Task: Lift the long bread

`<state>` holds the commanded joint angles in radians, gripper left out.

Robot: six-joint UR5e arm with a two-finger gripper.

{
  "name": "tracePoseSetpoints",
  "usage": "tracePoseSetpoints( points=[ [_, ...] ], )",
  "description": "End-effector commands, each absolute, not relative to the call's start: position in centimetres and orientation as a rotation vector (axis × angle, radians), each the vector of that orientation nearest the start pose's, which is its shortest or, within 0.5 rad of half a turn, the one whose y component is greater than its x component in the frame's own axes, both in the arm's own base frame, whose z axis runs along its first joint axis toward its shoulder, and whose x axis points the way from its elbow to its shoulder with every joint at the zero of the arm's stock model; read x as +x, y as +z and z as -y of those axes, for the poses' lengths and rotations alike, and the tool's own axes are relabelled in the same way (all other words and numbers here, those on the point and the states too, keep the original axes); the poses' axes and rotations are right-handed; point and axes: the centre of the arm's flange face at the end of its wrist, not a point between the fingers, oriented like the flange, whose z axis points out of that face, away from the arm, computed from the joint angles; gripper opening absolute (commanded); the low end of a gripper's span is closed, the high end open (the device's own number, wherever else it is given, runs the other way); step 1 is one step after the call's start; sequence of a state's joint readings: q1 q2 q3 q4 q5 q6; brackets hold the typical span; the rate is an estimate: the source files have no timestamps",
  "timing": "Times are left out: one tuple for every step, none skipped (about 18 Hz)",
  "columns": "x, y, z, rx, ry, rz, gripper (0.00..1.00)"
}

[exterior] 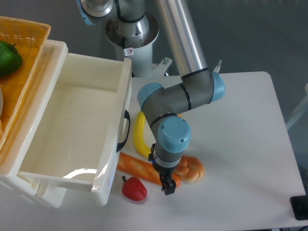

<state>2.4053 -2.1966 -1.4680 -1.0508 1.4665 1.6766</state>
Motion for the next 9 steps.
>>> tracePoseSetpoints(
  points=[
    [-41.3, 21.0, -56.8, -2.778, -0.058, -1.244, 1.0],
    [-41.2, 20.9, -56.7, -2.779, -0.063, -1.244, 1.0],
    [-40.8, 20.6, -56.7, -2.78, -0.074, -1.246, 1.0],
    [-40.2, 20.3, -56.7, -2.778, -0.085, -1.257, 1.0],
    [-40.2, 20.3, -56.6, -2.777, -0.083, -1.257, 1.0],
    [-40.2, 20.2, -56.5, -2.779, -0.085, -1.255, 1.0],
    [-40.1, 20.1, -56.6, -2.778, -0.088, -1.257, 1.0],
    [-40.1, 20.1, -56.6, -2.778, -0.088, -1.257, 1.0],
    [-40.1, 20.0, -56.6, -2.779, -0.09, -1.257, 1.0]
  ],
)
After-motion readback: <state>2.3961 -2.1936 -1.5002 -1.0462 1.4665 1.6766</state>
